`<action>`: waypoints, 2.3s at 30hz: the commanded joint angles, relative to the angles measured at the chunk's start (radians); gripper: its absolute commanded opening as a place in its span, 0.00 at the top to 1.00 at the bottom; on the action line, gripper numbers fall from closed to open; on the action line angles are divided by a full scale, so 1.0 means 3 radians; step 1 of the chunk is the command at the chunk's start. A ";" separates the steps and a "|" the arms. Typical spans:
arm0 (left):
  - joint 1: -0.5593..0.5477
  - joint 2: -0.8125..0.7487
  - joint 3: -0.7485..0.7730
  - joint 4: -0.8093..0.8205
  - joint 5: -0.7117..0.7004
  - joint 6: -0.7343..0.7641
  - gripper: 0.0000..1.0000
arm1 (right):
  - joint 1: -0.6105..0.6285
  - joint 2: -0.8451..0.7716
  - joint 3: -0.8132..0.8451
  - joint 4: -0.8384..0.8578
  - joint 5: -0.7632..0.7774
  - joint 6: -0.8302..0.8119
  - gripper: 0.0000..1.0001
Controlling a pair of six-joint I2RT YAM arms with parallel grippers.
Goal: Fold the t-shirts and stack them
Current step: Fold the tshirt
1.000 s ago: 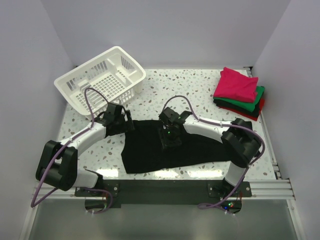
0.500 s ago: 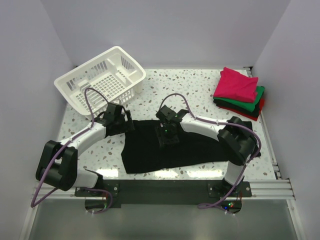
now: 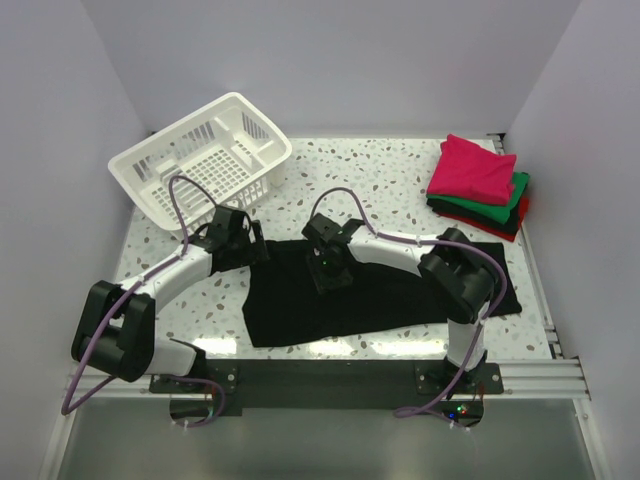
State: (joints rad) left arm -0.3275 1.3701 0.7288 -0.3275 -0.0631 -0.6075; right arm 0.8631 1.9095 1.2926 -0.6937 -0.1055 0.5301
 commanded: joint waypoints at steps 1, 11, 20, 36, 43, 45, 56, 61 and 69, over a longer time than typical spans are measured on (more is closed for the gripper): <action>0.0033 -0.0103 -0.0001 0.0054 -0.0009 0.0046 0.15 | 0.0012 -0.0014 0.0114 -0.0086 0.0239 -0.0069 0.59; 0.0033 -0.0103 -0.0021 0.0064 -0.0025 0.0041 0.15 | 0.0012 -0.0147 0.0201 -0.0203 0.0280 -0.0079 0.75; 0.0033 -0.0042 -0.0036 0.0105 -0.0030 0.0036 0.15 | 0.0012 -0.0443 0.0140 -0.0433 0.0244 -0.0151 0.95; 0.0033 0.0296 0.0051 0.0100 -0.0122 -0.0010 0.17 | 0.0007 -0.1236 0.0053 -0.1149 0.0668 0.0028 1.00; 0.0033 0.0413 0.0066 -0.0008 -0.0326 0.0087 0.17 | 0.0002 -0.1441 -0.0024 -0.1430 0.0766 0.0104 1.00; 0.0033 0.0424 0.0051 -0.0038 -0.0408 0.0102 0.17 | 0.0002 -0.1497 -0.0049 -0.1456 0.0791 0.0160 1.00; 0.0033 0.0414 0.0148 -0.0222 -0.0643 0.0148 0.16 | -0.0008 -0.1640 -0.0203 -0.1615 0.0786 0.0278 1.00; 0.0038 0.0383 0.0189 -0.0268 -0.0679 0.0154 0.16 | -0.0014 -0.1635 -0.0346 -0.1564 0.0577 0.0141 1.00; 0.0033 0.0092 0.0367 -0.0391 -0.0603 0.0057 0.16 | -0.0003 -0.1380 -0.0515 -0.1257 0.0128 -0.0059 1.00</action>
State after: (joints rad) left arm -0.3271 1.4677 0.7734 -0.4355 -0.2367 -0.5827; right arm 0.8619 1.4689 1.1507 -1.1172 0.0189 0.5529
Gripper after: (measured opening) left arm 0.841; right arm 0.014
